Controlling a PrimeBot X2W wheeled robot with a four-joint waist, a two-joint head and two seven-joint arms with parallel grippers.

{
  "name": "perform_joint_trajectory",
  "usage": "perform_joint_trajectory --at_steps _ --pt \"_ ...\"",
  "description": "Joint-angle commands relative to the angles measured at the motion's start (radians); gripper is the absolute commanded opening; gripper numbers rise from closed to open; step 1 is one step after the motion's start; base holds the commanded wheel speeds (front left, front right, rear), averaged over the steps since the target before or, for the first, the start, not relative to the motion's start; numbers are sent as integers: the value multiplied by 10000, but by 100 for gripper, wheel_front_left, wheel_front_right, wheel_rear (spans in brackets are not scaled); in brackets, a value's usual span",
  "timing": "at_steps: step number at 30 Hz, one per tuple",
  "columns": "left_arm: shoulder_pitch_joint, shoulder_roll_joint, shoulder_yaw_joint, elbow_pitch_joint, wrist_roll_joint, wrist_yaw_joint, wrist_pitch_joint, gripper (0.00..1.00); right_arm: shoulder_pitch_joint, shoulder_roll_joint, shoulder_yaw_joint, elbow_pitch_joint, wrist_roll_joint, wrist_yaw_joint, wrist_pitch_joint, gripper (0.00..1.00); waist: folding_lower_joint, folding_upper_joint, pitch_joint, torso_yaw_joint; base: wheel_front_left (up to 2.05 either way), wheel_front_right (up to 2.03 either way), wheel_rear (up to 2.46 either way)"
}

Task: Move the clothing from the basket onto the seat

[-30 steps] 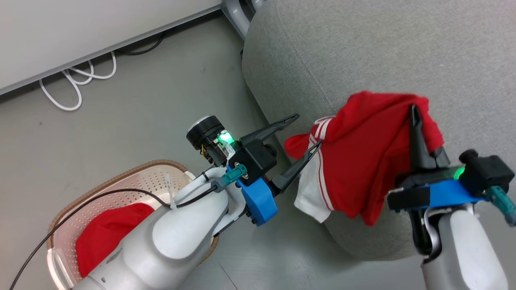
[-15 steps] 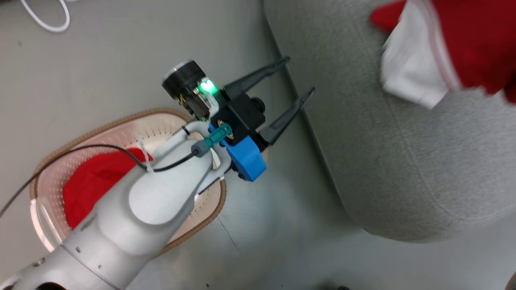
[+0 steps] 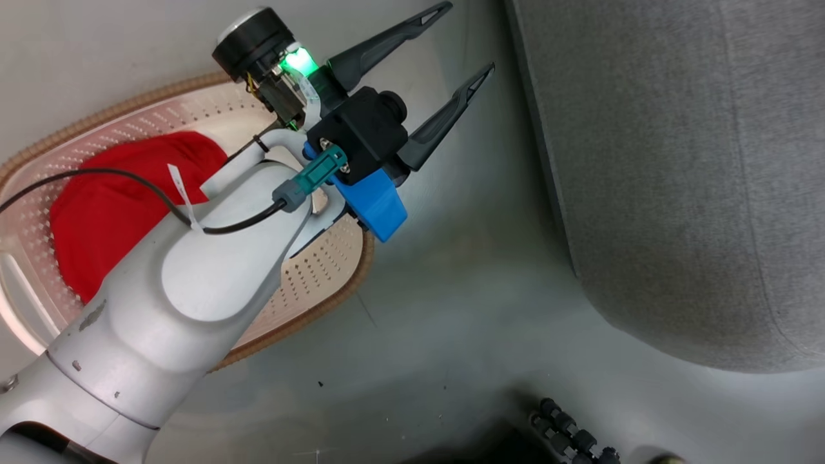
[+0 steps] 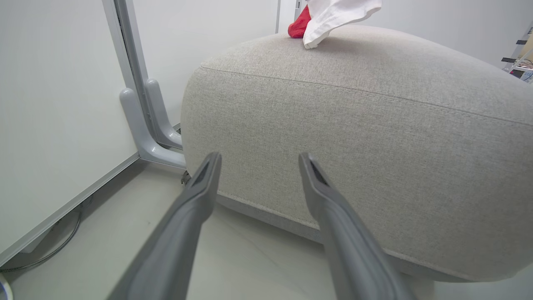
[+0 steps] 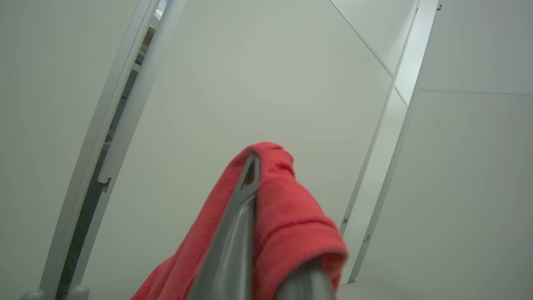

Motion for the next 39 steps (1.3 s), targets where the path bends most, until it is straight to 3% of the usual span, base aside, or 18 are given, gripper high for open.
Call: perform_joint_trajectory --at_steps 1,9,24,26,32,39 --pt "-108 83 27 -81 62 7 26 100 -120 -2 -43 157 22 -3 -2 0 -2 0 313 101 0 0 0" --pt "-183 137 -98 -284 33 30 16 100 141 351 -92 1955 -368 -3 -2 0 -2 0 637 322 0 0 0" --pt "-133 283 -216 -262 -95 134 6 100 498 1806 -223 4168 -1459 -3 -2 0 -2 0 450 361 0 0 0" --pt "-65 284 -233 -244 -109 163 -2 100 678 1951 -289 4059 -1554 -3 -2 99 -2 0 324 333 0 0 0" --pt "301 160 -198 -159 -267 278 -62 100 1962 2426 -281 3233 -1640 -3 -2 100 -2 0 -434 255 0 0 0" --pt "1163 -63 273 -149 -639 567 -123 100 3882 2522 141 2193 -1444 -3 -2 100 -2 0 -1921 390 0 0 0"
